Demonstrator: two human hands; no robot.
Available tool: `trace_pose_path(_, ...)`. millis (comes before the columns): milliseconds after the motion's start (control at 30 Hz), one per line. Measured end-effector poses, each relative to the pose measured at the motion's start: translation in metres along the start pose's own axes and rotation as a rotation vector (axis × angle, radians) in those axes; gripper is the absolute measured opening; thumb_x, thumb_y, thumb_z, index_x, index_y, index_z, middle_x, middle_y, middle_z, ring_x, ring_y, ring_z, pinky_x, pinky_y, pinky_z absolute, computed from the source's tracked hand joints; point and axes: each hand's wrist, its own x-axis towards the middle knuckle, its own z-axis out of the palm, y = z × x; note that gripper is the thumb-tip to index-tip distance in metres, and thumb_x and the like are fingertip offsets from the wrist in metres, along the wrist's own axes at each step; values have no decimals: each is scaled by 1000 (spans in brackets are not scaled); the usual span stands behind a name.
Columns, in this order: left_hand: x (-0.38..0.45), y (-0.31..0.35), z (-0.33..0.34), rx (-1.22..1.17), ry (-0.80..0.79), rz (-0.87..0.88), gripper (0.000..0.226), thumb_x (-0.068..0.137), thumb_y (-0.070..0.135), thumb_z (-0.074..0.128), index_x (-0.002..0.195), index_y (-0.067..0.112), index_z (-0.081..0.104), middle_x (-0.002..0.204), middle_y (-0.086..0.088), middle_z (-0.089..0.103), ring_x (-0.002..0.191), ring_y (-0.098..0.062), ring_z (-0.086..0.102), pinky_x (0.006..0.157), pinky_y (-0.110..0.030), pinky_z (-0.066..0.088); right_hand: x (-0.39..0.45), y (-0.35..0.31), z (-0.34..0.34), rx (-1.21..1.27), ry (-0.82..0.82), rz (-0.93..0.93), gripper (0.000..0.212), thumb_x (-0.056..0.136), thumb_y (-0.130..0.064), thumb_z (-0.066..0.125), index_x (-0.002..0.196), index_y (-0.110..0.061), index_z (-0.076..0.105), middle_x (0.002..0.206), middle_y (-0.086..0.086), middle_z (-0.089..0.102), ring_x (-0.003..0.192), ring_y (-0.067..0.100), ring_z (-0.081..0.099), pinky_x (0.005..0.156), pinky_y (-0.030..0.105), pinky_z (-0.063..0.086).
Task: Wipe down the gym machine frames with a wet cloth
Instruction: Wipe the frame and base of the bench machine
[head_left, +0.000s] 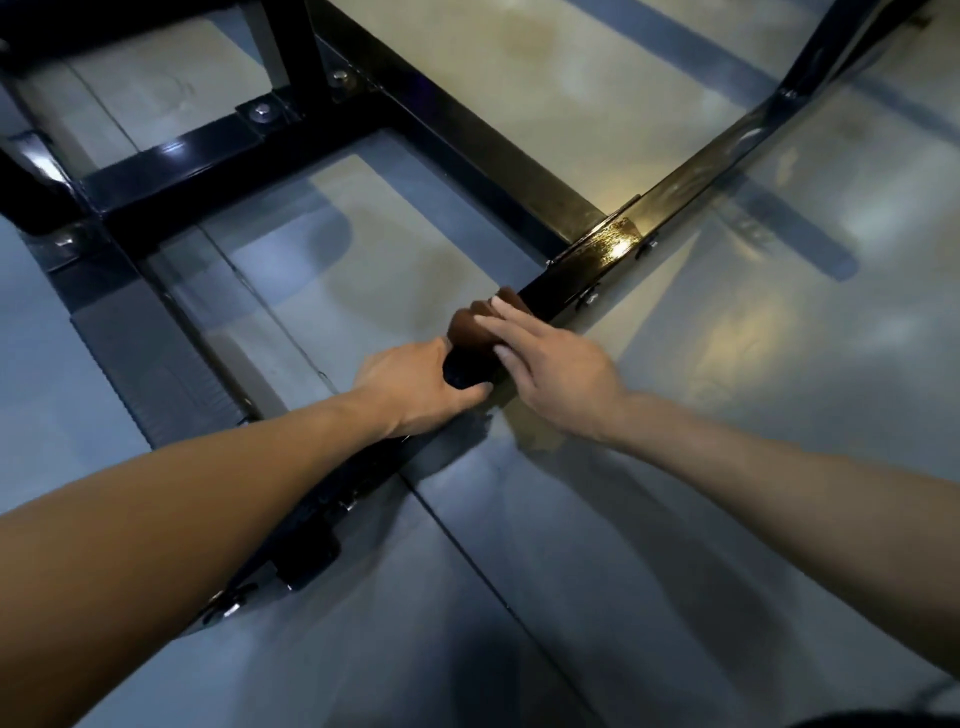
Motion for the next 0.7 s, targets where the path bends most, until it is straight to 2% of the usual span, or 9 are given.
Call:
trace_pose_path(67, -6, 2, -4, 46, 6, -11, 75, 77, 86, 51, 131, 34, 49, 115, 4, 70, 105, -27, 66, 83, -38, 50, 4, 18, -14, -36, -51, 54, 45, 109, -38, 42, 154, -41, 42, 164, -17, 36, 124, 24, 64, 96, 45, 56)
trace_pose_path(133, -13, 4, -9, 20, 8, -41, 79, 82, 83, 50, 140, 29, 47, 127, 0, 67, 113, -28, 63, 91, -40, 51, 12, 34, -35, 122, -81, 256, 42, 110, -39, 40, 152, -39, 44, 156, -10, 49, 128, 24, 60, 102, 40, 50)
trace_pose_path(200, -20, 4, -14, -141, 1, -73, 81, 90, 74, 48, 154, 26, 37, 146, 0, 56, 130, -27, 55, 105, -40, 47, 20, 37, -52, 598, -57, 498, 34, 112, -36, 39, 141, -30, 55, 121, 4, 67, 102, 25, 66, 82, 31, 52)
trace_pose_path(267, -26, 8, -20, -412, 4, -84, 72, 95, 63, 50, 158, 30, 35, 154, 4, 49, 139, -21, 48, 112, -34, 40, 17, 30, -61, 1202, -76, 755, 30, 111, -37, 43, 128, -18, 58, 88, 10, 61, 68, 19, 63, 58, 28, 54)
trace_pose_path(300, -30, 13, -24, -556, 22, -94, 65, 97, 58, 52, 155, 32, 40, 152, 7, 51, 137, -15, 49, 110, -25, 39, 10, 24, -63, 1461, -141, 855, 34, 109, -38, 46, 128, -11, 56, 82, 10, 58, 61, 17, 60, 54, 28, 54)
trace_pose_path(367, -36, 24, -34, -818, 58, -91, 43, 101, 48, 50, 139, 31, 61, 137, 15, 62, 123, -1, 55, 90, -5, 37, -5, 14, -61, 1768, -316, 910, 45, 105, -39, 52, 131, -3, 52, 81, 9, 55, 61, 16, 56, 54, 28, 55)
trace_pose_path(467, -43, 37, -52, -1117, -29, -32, 32, 101, 42, 49, 110, 28, 76, 111, 19, 74, 99, 8, 66, 70, 0, 43, -22, -8, -57, 1828, -459, 834, 40, 101, -38, 54, 120, -3, 58, 85, 9, 52, 60, 14, 52, 53, 24, 53)
trace_pose_path(600, -46, 34, -62, -1155, -98, -69, 9, 94, 23, 72, 103, 20, 74, 93, 3, 77, 85, -10, 71, 71, -17, 54, -33, -34, -59, 1812, -502, 870, 40, 99, -36, 54, 117, -1, 62, 83, 11, 59, 58, 16, 59, 53, 25, 56)
trace_pose_path(700, -52, 31, -59, -1092, -66, -156, 8, 93, 20, 75, 99, 21, 70, 86, 1, 74, 77, -12, 70, 72, -26, 59, -34, -49, -60, 1691, -521, 878, 47, 108, -36, 46, 127, 4, 62, 93, 20, 73, 72, 22, 72, 68, 32, 62)
